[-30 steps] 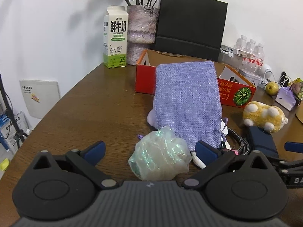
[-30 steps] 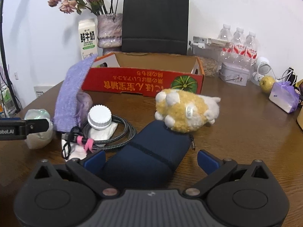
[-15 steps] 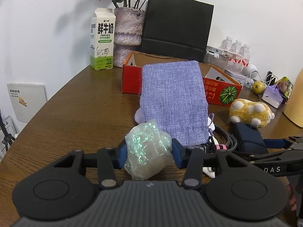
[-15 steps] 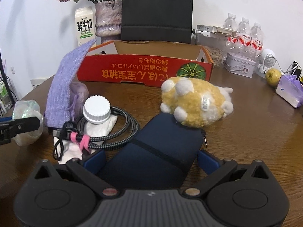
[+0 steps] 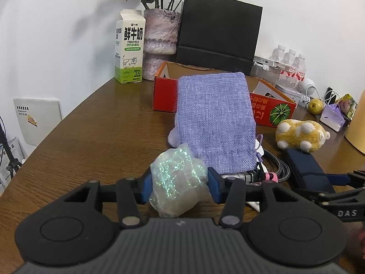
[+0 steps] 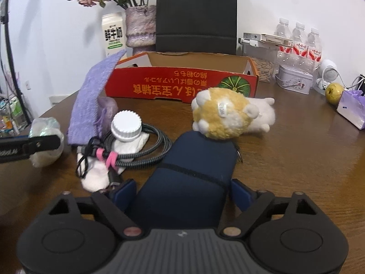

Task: Organize objects
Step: 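Move the left gripper to the clear plastic bag while the right approaches the dark blue case, then grasp the clear plastic bag with the left gripper while the right grasps the dark blue case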

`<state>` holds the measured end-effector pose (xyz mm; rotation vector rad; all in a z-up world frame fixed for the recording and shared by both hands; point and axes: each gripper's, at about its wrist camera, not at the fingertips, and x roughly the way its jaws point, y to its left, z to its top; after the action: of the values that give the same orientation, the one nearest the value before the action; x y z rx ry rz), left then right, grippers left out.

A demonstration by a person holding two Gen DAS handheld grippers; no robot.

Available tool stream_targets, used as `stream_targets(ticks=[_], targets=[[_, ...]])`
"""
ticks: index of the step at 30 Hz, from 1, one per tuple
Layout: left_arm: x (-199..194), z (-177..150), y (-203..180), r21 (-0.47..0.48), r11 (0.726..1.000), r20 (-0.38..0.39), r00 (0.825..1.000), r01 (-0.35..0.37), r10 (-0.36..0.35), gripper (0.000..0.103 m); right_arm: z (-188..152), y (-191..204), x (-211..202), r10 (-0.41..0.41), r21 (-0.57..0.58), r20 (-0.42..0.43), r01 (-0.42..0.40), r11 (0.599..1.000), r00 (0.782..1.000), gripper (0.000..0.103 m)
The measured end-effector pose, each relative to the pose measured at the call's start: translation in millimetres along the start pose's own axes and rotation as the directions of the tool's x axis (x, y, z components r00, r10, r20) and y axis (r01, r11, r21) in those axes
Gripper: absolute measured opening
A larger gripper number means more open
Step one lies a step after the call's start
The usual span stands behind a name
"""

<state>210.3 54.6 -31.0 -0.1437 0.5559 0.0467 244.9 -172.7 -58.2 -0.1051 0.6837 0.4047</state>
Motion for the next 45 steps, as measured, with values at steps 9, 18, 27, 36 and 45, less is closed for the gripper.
stream_targets(ticks=[9,18,27,36,45], targets=[[-19,-10,-4,0.003,1.0,0.016,1.0,-0.01,0.01,0.049,-20,-7,-31,0.032,-0.022,-0.008,-0.032,0.999,0.999,0.08],[-31,-19,-13,0.02,1.0,0.018,1.0,0.004,-0.004,0.049,-28,-9,-38,0.036,-0.001,-0.002,-0.036,0.999,0.999,0.089],[-28,-22,-9,0.001,1.0,0.011,1.0,0.009,-0.009,0.051,-21,-1,-20,-0.02,-0.008,-0.018,0.02,1.0,1.0,0.103],[-27,-22,-7,-0.011,1.0,0.011,1.0,0.02,-0.02,0.052,-18,-3,-24,-0.02,-0.005,0.012,0.02,1.0,1.0,0.074],[-34,-20,-11,-0.004,1.0,0.03,0.999,0.015,-0.015,0.05,-19,-3,-32,0.01,-0.001,0.035,-0.01,1.0,0.999,0.069]])
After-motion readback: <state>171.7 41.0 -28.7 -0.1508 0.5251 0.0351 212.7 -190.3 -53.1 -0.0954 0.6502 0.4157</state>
